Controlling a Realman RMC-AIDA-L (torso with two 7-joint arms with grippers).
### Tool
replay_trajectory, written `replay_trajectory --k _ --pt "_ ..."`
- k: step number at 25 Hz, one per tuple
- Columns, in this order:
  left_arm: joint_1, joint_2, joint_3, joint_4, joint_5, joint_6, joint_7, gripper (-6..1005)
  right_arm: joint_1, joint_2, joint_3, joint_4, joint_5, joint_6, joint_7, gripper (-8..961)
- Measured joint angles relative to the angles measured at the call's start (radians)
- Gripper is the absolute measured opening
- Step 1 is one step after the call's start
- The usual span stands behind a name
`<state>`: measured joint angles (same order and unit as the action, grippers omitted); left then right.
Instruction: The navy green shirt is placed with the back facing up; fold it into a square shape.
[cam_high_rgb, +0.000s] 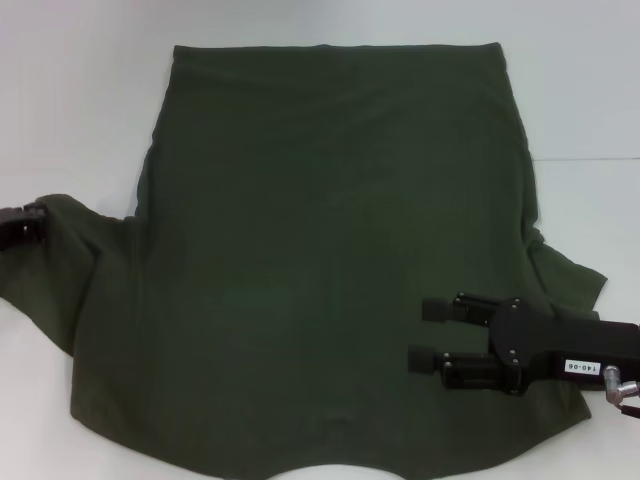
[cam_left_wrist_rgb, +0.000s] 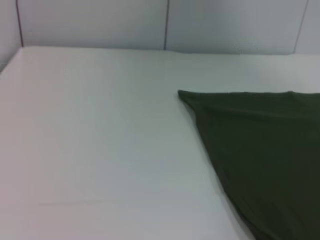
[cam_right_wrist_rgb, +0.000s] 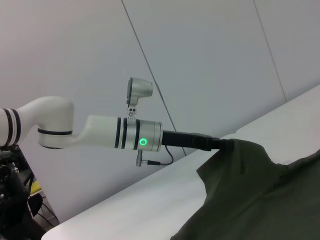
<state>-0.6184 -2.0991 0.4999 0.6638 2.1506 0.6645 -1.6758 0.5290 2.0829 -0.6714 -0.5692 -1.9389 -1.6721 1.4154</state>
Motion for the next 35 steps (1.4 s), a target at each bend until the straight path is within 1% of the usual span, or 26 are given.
replay_trajectory --k 15,18,22,24,25,28,31,35 --pt "-0.022 0.007 0.002 0.007 0.000 -0.040 0.005 -1 0.003 -0.002 0.006 0.000 0.000 -0.003 0.001 876" --pt "-0.022 0.001 0.003 0.009 0.000 -0.034 0.005 -1 0.003 -0.002 0.006 0.000 0.000 -0.002 0.000 875" --pt "-0.006 -0.017 0.029 0.029 0.000 -0.020 -0.007 -1 0.003 -0.002 0.011 0.000 0.000 -0.001 0.001 875" --pt "0.006 -0.026 0.043 0.049 -0.001 0.008 -0.024 -2 0.004 -0.002 0.012 0.000 0.000 0.000 0.000 874" --pt "0.019 -0.032 0.054 0.070 -0.001 0.046 -0.043 -2 0.005 -0.002 0.012 0.000 0.000 0.000 0.001 874" --pt "0.040 -0.041 0.066 0.117 -0.001 0.126 -0.088 -2 0.006 -0.002 0.012 0.000 0.000 0.000 0.001 874" --pt "0.067 -0.047 0.076 0.187 0.000 0.246 -0.149 -2 0.004 -0.002 0.013 0.000 0.000 0.000 0.001 874" --pt "0.077 -0.055 0.079 0.235 0.000 0.367 -0.195 -2 0.001 -0.001 0.015 0.000 0.000 0.003 0.001 873"
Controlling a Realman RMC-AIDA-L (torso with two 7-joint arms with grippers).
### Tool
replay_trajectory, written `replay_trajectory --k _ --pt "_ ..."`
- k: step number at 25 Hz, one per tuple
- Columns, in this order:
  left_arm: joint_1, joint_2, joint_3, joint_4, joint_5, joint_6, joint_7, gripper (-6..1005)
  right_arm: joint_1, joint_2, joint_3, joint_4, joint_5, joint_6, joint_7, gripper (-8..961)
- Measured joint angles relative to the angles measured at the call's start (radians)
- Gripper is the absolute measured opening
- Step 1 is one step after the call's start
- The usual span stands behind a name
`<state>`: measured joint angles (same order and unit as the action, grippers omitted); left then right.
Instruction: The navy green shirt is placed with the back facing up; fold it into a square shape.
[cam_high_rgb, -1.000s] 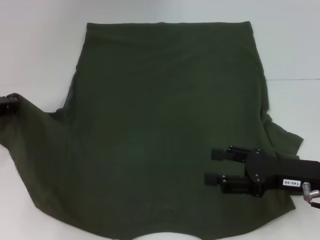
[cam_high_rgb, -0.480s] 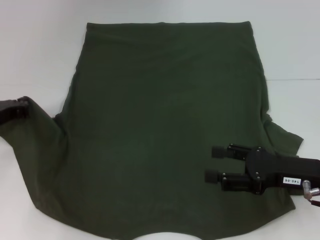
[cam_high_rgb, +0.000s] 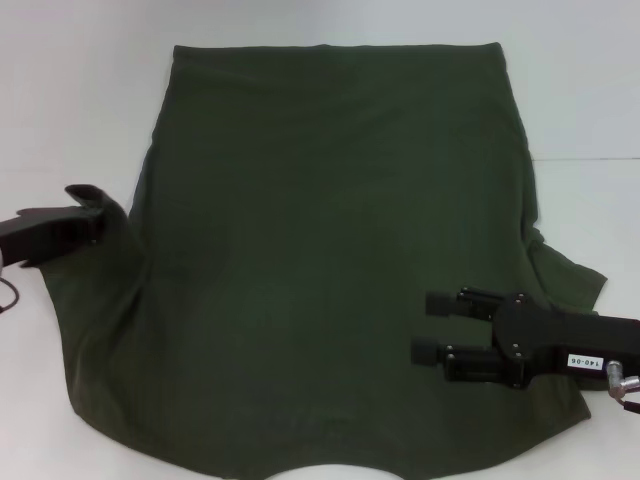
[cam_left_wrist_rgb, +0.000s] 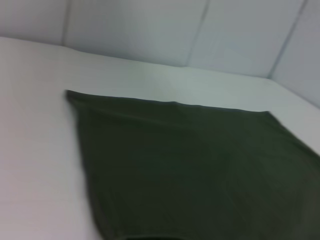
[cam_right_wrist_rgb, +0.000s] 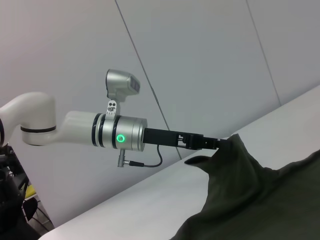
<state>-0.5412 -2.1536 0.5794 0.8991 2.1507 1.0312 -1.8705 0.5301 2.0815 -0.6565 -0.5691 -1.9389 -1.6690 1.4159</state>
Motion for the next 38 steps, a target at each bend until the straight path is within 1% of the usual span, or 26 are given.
replay_trajectory --k 4,7,10,12,15,20,23,28,34,36,38 --pt "-0.007 -0.007 0.013 0.001 -0.003 0.032 -0.012 -2 -0.002 -0.001 0.000 0.000 0.000 0.000 0.000 873" --pt "-0.011 -0.009 0.077 -0.003 -0.008 0.033 -0.054 10 -0.003 -0.002 0.000 0.000 0.000 0.000 0.000 872" --pt "-0.017 -0.013 0.116 -0.008 -0.011 0.029 -0.083 21 -0.004 -0.003 0.000 0.000 -0.002 0.000 0.000 872" --pt "-0.023 -0.015 0.138 -0.023 -0.038 0.033 -0.095 29 -0.005 -0.003 0.000 0.000 -0.003 0.000 0.000 872" --pt "-0.028 -0.014 0.174 -0.067 -0.117 0.047 -0.097 41 -0.005 -0.003 0.000 0.000 -0.004 0.000 0.000 871" --pt "-0.048 -0.014 0.198 -0.146 -0.210 0.060 -0.093 60 -0.005 -0.005 -0.002 0.000 -0.006 0.000 -0.006 871" --pt "-0.055 -0.014 0.213 -0.175 -0.256 0.081 -0.088 230 -0.006 -0.010 -0.002 0.000 -0.004 0.000 -0.003 871" --pt "-0.035 -0.012 0.212 -0.173 -0.283 0.104 -0.072 338 -0.006 -0.020 0.012 -0.001 -0.001 -0.001 0.010 870" --pt "-0.002 -0.010 0.193 -0.157 -0.273 0.105 -0.034 467 -0.005 -0.034 0.023 -0.008 0.000 -0.001 0.050 869" --pt "0.002 -0.009 0.190 -0.150 -0.251 0.116 -0.020 554 -0.005 -0.038 0.027 -0.006 0.000 -0.003 0.052 869" --pt "0.004 -0.007 0.170 -0.139 -0.211 0.157 -0.032 641 -0.005 -0.040 0.033 -0.007 0.000 -0.006 0.054 868"
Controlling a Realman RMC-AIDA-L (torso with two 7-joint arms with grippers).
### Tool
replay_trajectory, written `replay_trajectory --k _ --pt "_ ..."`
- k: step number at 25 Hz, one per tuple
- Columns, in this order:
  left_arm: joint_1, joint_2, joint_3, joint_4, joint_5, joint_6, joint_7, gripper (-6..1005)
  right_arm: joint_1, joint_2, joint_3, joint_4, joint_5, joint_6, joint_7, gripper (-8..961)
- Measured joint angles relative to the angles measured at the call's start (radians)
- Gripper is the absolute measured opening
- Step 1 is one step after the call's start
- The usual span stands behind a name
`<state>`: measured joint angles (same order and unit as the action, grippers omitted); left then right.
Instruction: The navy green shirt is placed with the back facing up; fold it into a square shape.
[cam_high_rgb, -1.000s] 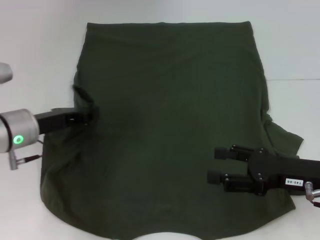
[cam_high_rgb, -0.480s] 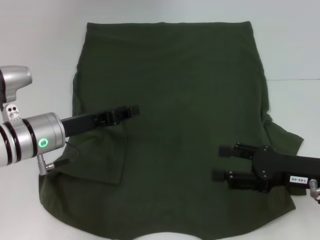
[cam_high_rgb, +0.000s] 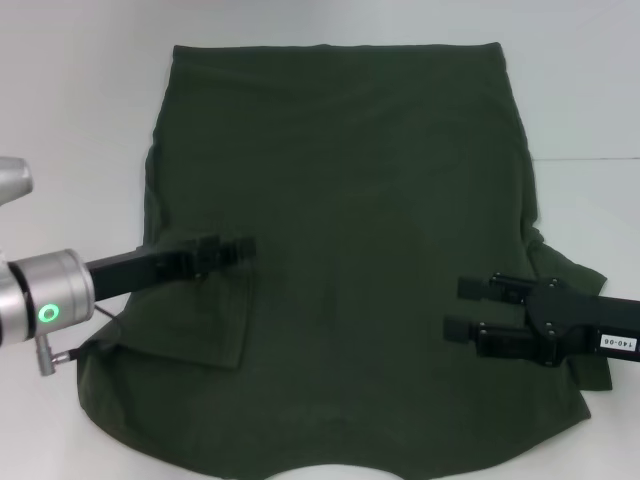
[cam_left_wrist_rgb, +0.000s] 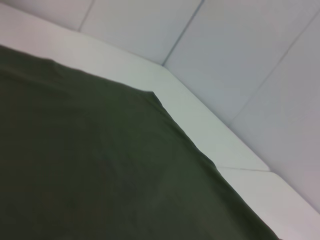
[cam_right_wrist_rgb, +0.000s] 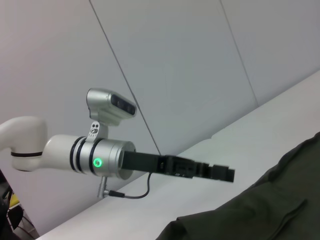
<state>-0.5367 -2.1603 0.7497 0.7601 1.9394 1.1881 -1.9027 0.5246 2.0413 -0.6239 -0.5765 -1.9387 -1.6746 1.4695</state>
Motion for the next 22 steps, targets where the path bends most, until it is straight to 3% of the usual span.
replay_trajectory --k 1,7,15,22 --pt "0.001 0.003 -0.019 0.005 0.016 0.032 -0.020 684 0.000 -0.002 0.002 -0.001 0.000 -0.001 0.004 867" --pt "0.018 0.008 -0.087 0.011 0.042 0.160 -0.175 674 0.005 -0.008 0.003 -0.005 0.000 -0.002 0.025 866" --pt "0.036 0.008 -0.141 0.025 0.152 0.167 -0.332 674 0.023 -0.021 0.003 -0.005 0.000 -0.001 0.048 866" --pt "0.034 0.023 -0.151 0.046 0.244 0.183 -0.426 675 0.031 -0.024 0.003 -0.007 0.000 0.004 0.058 866"
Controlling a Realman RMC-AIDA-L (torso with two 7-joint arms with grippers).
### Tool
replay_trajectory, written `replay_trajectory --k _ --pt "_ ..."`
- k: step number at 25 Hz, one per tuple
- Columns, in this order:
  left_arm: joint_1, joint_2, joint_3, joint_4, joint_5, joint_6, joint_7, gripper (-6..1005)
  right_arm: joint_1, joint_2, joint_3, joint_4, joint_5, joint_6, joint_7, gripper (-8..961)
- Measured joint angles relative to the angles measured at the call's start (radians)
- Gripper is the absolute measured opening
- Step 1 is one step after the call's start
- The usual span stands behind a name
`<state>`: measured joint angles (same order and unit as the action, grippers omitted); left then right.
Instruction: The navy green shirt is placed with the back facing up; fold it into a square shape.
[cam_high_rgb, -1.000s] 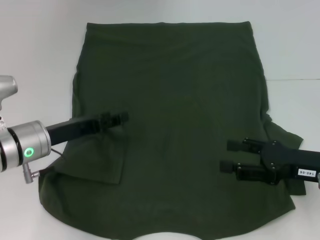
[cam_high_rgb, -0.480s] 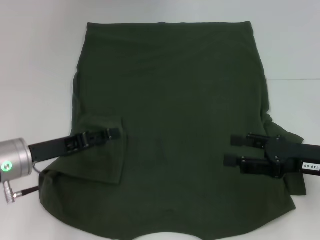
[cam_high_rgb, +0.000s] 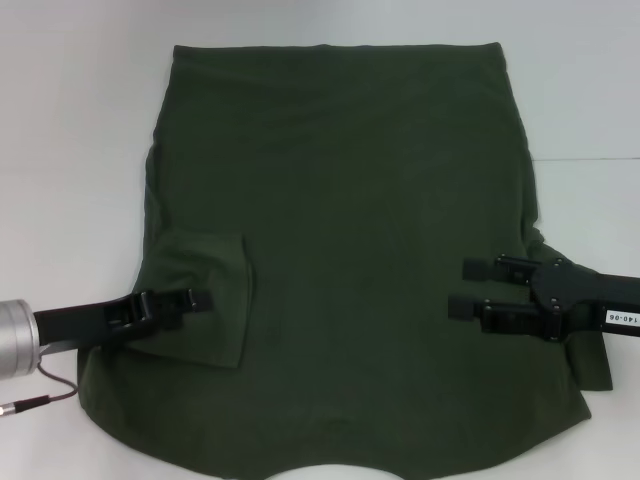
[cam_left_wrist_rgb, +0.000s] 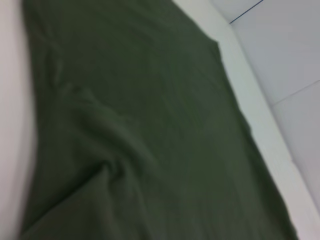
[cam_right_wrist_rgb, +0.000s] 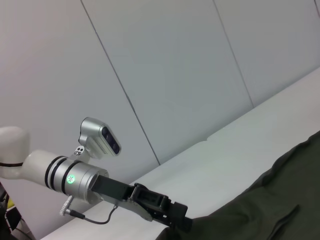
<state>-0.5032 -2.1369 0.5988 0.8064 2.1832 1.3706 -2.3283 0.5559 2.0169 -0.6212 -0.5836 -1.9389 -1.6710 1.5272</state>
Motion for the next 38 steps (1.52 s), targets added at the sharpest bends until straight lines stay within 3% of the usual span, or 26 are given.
replay_trajectory --k 15,38 --pt "-0.013 0.015 -0.061 0.014 0.155 -0.019 -0.061 674 0.000 -0.001 0.000 -0.001 0.000 0.013 0.001 866" --pt "-0.019 0.019 -0.073 0.018 0.227 -0.019 -0.099 675 0.001 -0.003 0.012 -0.001 0.000 0.015 0.000 866"
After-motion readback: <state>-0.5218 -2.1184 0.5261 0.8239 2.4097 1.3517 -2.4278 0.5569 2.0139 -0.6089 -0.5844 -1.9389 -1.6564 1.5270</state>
